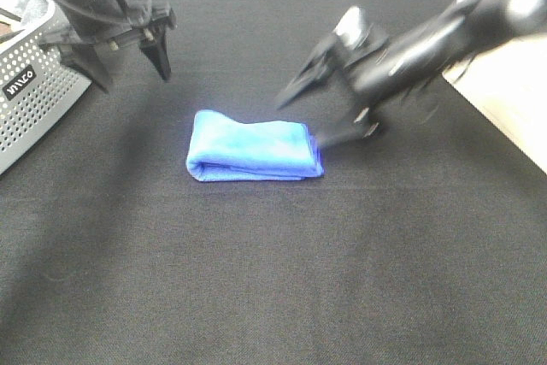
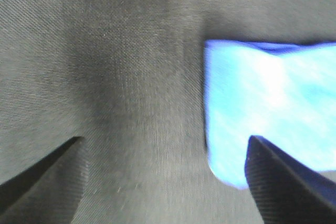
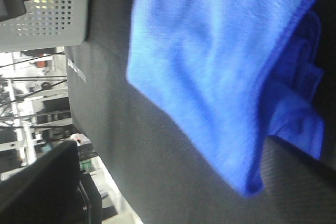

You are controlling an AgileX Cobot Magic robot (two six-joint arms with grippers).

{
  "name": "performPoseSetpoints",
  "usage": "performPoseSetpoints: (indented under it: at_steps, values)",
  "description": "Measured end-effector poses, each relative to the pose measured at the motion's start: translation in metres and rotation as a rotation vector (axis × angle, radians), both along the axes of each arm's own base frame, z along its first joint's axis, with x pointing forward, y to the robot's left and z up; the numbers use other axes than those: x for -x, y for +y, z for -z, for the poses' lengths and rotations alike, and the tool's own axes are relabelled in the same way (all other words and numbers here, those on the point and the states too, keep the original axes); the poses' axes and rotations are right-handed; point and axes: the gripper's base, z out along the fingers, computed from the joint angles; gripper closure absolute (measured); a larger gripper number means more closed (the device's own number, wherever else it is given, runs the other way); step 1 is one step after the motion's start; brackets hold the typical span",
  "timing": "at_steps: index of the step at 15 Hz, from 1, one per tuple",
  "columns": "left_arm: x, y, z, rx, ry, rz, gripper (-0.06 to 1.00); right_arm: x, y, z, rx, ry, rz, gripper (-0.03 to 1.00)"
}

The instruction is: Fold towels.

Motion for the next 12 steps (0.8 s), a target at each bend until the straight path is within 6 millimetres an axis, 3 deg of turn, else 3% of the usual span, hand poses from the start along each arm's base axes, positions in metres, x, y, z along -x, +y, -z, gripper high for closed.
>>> performPoseSetpoints:
  at_steps: [4, 5, 9, 10, 12]
  values:
    - [0.018, 0.004, -0.044, -0.008, -0.096, 0.077, 0.17, 0.019, -0.01, -0.065, 0.149, -0.121, -0.083, 0.09]
    - [0.026, 0.006, -0.051, -0.011, -0.1, 0.086, 0.17, 0.029, -0.019, -0.091, 0.253, -0.168, -0.097, 0.09]
    - [0.078, 0.02, -0.078, -0.058, -0.1, 0.095, 0.17, 0.063, -0.04, -0.156, 0.449, -0.269, -0.057, 0.09]
    - [0.078, 0.02, -0.078, -0.058, -0.1, 0.095, 0.17, 0.063, -0.04, -0.156, 0.449, -0.269, -0.057, 0.09]
    - [0.117, 0.031, -0.089, -0.09, -0.098, 0.098, 0.17, 0.095, -0.05, -0.181, 0.505, -0.312, -0.028, 0.09]
